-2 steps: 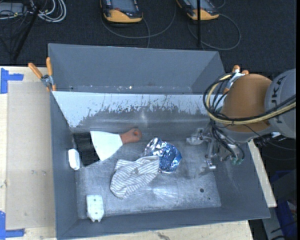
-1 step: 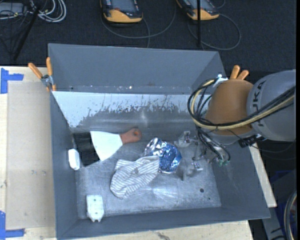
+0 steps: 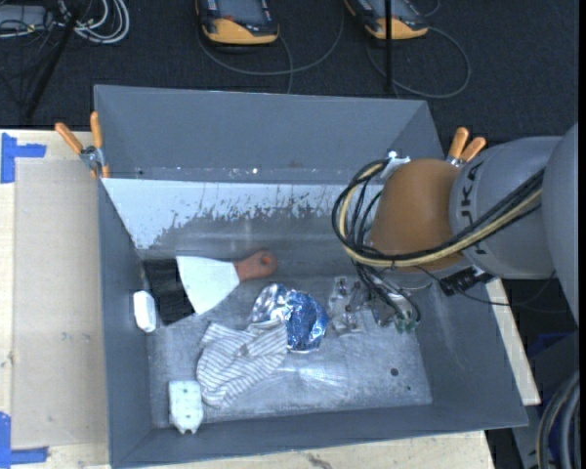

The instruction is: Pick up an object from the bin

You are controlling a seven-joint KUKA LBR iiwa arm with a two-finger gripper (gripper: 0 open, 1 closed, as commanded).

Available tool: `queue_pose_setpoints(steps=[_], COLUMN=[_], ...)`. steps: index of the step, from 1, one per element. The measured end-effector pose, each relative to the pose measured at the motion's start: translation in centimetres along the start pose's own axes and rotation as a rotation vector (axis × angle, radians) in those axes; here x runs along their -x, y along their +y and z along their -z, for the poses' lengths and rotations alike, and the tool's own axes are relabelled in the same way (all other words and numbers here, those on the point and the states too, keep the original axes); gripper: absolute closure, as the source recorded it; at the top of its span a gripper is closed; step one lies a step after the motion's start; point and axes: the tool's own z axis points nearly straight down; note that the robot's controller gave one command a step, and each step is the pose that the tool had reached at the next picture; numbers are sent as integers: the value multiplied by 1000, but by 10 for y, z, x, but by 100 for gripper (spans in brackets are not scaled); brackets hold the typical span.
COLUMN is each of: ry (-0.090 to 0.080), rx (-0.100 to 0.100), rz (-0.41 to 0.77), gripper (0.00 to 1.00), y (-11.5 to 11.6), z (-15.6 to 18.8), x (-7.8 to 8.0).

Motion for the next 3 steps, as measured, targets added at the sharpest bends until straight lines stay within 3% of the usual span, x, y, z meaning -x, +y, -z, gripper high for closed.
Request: queue_pose_setpoints(steps=[1, 2, 3], ry=[-2, -9, -21], rx=[0, 3, 1], rz=[0, -31, -47], gripper=[100, 0, 0], y=[0, -1, -3], z=[0, 90, 142], x=[0, -5, -4])
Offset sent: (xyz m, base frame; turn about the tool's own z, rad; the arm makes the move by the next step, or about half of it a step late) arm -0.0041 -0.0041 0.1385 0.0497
